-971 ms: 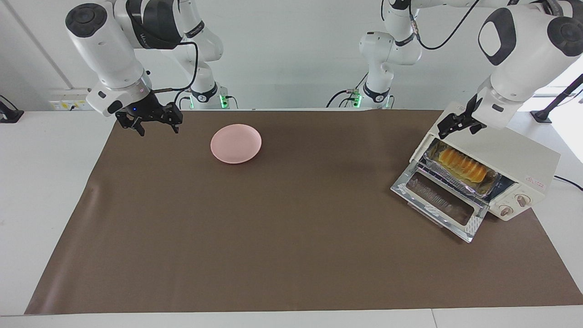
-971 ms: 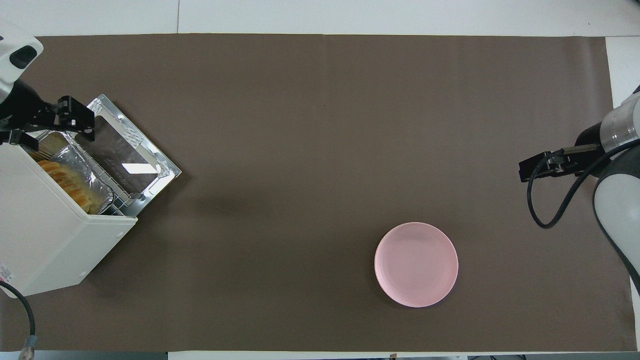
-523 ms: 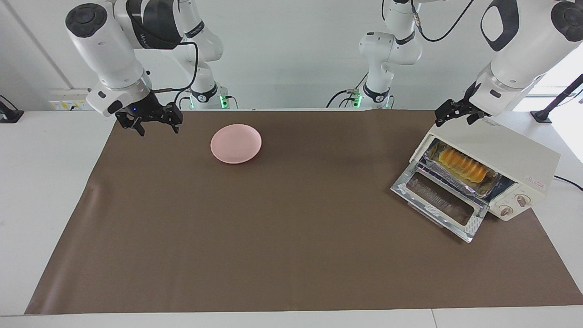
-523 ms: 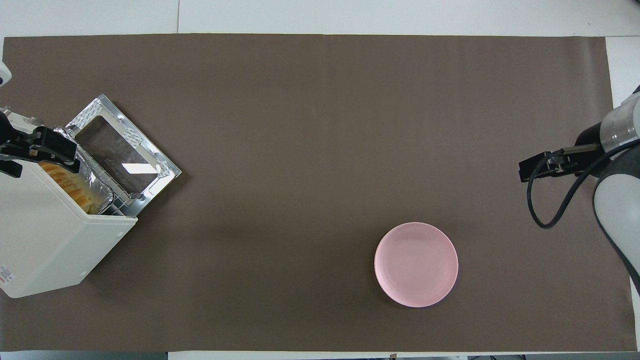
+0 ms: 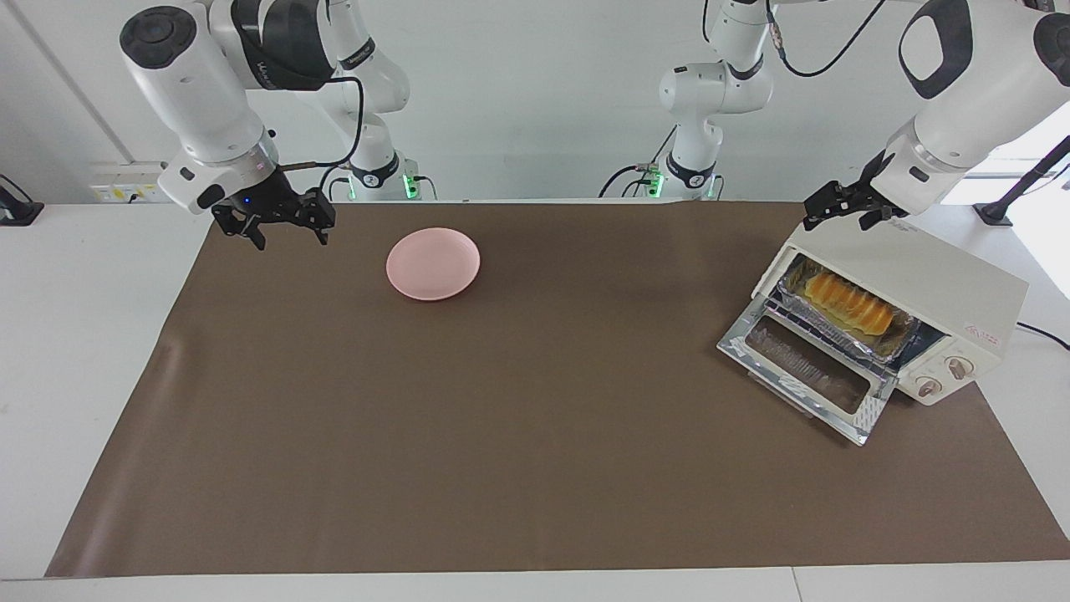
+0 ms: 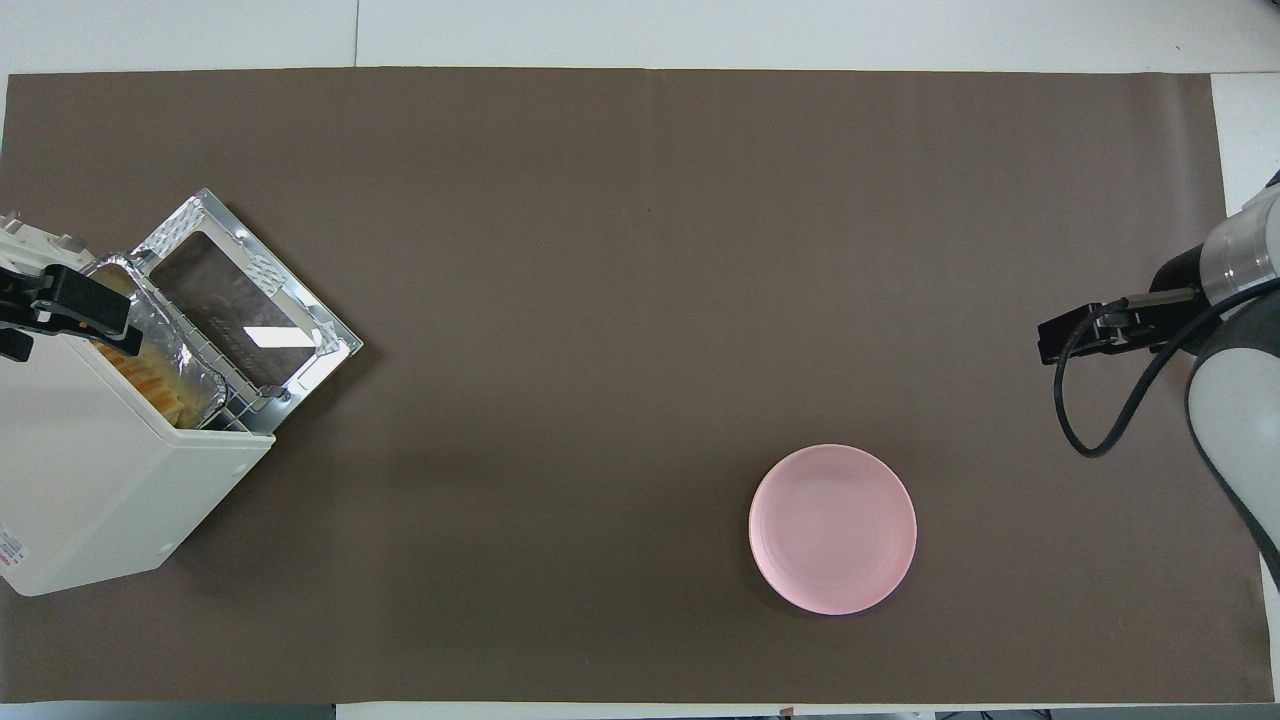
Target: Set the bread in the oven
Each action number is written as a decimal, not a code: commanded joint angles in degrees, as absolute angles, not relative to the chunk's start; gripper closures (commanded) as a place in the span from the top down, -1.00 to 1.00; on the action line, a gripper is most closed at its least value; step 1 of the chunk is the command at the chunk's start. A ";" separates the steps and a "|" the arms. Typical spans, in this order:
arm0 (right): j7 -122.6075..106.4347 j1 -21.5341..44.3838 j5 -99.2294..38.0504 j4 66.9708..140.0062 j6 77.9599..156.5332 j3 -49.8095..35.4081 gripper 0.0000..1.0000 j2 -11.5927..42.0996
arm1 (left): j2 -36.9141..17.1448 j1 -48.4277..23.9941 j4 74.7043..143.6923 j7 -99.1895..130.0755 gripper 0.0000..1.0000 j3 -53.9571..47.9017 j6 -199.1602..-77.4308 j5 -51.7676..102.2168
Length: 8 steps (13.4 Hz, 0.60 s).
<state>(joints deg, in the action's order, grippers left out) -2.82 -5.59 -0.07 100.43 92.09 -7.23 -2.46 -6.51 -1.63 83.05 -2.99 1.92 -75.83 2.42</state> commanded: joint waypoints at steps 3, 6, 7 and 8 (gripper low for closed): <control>-4.31 -6.59 0.70 101.69 92.29 -8.00 1.00 -3.69 | -4.92 -0.62 84.38 -3.87 1.00 -0.26 -79.01 0.53; -4.31 -6.59 0.70 101.69 92.29 -8.00 1.00 -3.69 | -2.39 -0.44 84.72 -3.95 1.00 -0.97 -76.30 0.62; -4.39 -6.59 0.70 101.69 92.29 -8.00 1.00 -3.69 | -1.24 -0.09 86.21 -4.13 1.00 -1.14 -75.85 0.62; -4.31 -6.59 0.70 101.69 92.29 -8.00 1.00 -3.69 | -1.06 0.43 86.92 -4.30 1.00 -1.14 -76.20 0.62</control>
